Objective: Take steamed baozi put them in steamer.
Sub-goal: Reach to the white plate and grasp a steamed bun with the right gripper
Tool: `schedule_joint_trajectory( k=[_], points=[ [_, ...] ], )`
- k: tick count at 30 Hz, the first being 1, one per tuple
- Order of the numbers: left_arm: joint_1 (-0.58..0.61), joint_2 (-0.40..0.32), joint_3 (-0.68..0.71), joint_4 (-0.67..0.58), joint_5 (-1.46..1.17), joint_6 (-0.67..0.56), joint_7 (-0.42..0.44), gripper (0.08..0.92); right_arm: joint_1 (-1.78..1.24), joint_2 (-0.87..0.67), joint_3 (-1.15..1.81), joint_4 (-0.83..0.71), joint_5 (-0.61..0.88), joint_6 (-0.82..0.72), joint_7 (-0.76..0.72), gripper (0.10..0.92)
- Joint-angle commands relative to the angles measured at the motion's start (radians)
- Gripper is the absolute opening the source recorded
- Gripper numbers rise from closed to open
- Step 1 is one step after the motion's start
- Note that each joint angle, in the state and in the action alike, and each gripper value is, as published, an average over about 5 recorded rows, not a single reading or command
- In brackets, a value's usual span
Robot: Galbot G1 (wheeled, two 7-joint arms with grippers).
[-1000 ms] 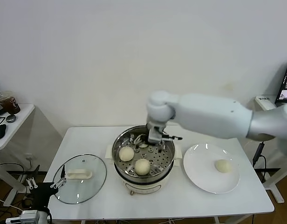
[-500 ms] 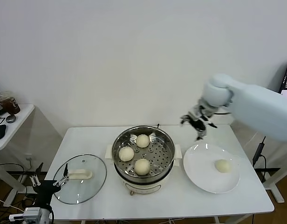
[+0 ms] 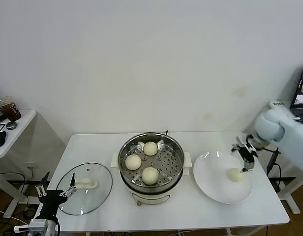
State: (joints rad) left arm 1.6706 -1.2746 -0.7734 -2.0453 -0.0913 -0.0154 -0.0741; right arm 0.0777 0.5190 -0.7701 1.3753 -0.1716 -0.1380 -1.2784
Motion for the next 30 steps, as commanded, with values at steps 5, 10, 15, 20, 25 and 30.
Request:
schedule_joint_trajectory(
  k=[5, 10, 15, 20, 25, 30],
  points=[
    [0.013, 0.002, -0.017, 0.001, -0.004, -0.005, 0.001, 0.823, -0.264, 0.028, 0.215, -0.140, -0.141, 0.033, 0.042, 0.823],
    [0.016, 0.000, -0.023, 0.001, -0.004, -0.007, 0.001, 0.823, -0.265, 0.091, 0.219, -0.187, -0.186, 0.044, 0.062, 0.823],
    [0.016, -0.002, -0.028, 0.001, -0.005, -0.006, 0.001, 0.823, -0.269, 0.140, 0.230, -0.229, -0.209, 0.049, 0.072, 0.823],
    [0.015, -0.001, -0.030, 0.005, -0.006, -0.006, 0.001, 0.823, -0.275, 0.165, 0.231, -0.255, -0.231, 0.050, 0.075, 0.823],
    [0.013, -0.002, -0.030, 0.007, -0.007, -0.006, 0.001, 0.823, -0.282, 0.181, 0.238, -0.271, -0.264, 0.042, 0.064, 0.822],
    [0.011, -0.004, -0.029, 0.014, -0.008, -0.007, 0.001, 0.823, -0.286, 0.200, 0.254, -0.294, -0.294, 0.038, 0.065, 0.763]
  ],
)
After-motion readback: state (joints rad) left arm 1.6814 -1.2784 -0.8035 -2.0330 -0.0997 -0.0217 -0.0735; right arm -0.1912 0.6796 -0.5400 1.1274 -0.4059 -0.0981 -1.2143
